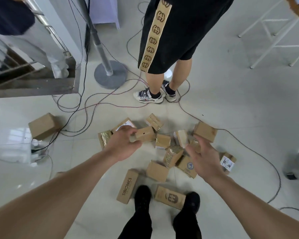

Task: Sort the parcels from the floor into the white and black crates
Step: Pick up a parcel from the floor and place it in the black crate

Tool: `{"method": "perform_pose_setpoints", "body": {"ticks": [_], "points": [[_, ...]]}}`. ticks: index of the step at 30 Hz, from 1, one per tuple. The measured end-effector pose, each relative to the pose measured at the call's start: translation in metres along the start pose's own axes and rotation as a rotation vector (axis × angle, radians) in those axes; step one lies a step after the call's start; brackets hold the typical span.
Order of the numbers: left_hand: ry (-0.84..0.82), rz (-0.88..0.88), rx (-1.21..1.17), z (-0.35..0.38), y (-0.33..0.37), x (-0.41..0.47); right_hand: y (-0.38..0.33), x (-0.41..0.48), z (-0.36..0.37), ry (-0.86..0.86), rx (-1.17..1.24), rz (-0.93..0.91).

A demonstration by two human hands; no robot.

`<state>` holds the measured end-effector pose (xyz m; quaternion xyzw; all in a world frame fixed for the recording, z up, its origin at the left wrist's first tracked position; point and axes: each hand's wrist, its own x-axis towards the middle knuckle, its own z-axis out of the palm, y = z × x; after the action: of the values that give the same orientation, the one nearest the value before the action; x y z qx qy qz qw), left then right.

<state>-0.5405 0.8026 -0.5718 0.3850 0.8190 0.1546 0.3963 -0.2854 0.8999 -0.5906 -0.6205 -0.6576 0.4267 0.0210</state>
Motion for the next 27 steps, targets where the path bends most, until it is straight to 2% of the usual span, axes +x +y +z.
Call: {"method": "perform_pose_setpoints", "body": {"ticks": [6, 14, 22, 27], "points": [[0.036, -0.069, -0.045, 0.022, -0.016, 0.025, 0.001, 0.047, 0.023, -0.066, -0.067, -0.109], [0.032, -0.106, -0.1, 0.094, -0.048, 0.086, 0.046, 0.122, 0.071, -0.142, -0.207, -0.166], [-0.027, -0.182, -0.115, 0.208, -0.122, 0.175, 0.127, 0.231, 0.175, -0.302, -0.372, -0.186], [-0.045, -0.207, -0.117, 0.271, -0.169, 0.228, 0.172, 0.297, 0.242, -0.317, -0.494, -0.253]]}}
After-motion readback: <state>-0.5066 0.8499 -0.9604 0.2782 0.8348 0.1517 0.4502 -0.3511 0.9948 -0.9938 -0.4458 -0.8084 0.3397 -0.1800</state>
